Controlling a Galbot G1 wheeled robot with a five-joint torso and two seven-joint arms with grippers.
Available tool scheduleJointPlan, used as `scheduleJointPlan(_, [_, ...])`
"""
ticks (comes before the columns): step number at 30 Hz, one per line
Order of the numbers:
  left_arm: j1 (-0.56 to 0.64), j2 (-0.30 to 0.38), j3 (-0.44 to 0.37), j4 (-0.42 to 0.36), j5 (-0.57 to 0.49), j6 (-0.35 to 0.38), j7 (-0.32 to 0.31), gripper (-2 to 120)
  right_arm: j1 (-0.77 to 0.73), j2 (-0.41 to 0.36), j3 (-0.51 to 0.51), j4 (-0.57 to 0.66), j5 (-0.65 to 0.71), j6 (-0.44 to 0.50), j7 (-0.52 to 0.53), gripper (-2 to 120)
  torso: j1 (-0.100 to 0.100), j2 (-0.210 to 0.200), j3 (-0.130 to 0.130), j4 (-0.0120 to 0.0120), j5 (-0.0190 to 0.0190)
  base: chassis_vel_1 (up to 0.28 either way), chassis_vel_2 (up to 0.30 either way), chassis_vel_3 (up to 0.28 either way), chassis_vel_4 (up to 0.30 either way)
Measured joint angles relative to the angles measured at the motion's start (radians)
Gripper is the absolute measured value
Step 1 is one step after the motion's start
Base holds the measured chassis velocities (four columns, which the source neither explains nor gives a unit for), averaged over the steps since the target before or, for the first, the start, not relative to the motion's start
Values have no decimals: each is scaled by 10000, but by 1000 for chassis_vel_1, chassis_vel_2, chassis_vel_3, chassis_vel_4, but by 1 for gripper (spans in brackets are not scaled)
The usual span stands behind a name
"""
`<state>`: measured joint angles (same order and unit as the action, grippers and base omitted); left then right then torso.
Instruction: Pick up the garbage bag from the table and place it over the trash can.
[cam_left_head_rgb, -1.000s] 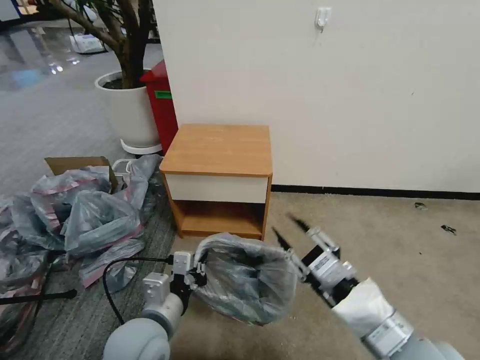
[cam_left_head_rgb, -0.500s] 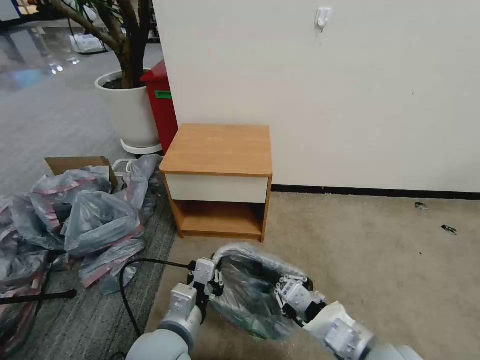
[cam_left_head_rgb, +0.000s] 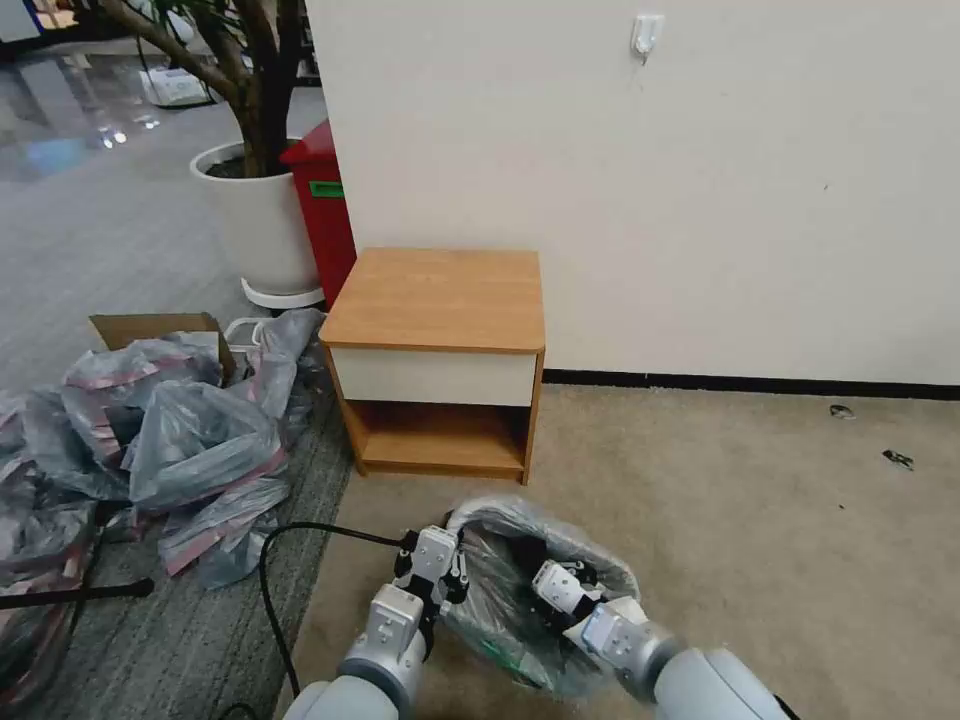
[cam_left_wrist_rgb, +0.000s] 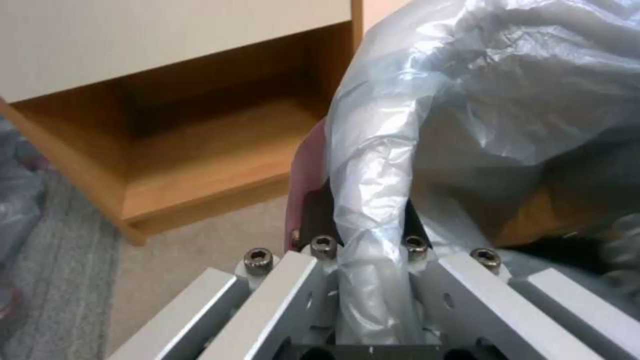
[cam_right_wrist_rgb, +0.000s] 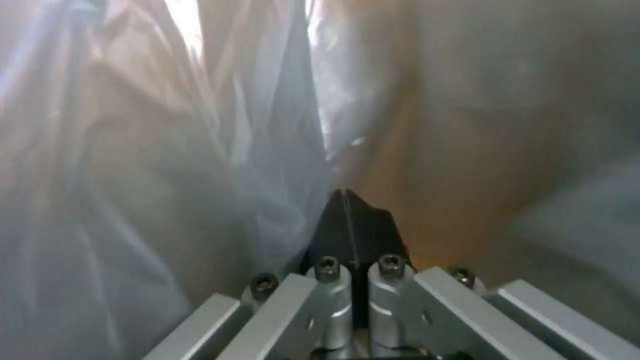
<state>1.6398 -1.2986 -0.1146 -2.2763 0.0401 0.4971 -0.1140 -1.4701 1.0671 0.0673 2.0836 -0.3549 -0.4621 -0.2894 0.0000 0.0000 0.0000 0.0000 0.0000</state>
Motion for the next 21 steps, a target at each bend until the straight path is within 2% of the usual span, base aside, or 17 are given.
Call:
scheduleJointPlan(12, [135,-26,199,-274,-247,137,-40,2,442,516,-143,-1351,-302,63,-41,0,0,0,0,0,1,0,0,0,0])
scheduleJointPlan(15, [139,-26,76,-270,-336,152,-43,2,317,511,-67,-1247,-304,142,-40,0,0,0,0,0,1,0,0,0,0])
scheduleJointPlan(21, [-8,-95,-455,-28,-1004,270,-154,2,-464,205,428,74,-174,503,-39,0,0,0,0,0,-1,0,0,0,0])
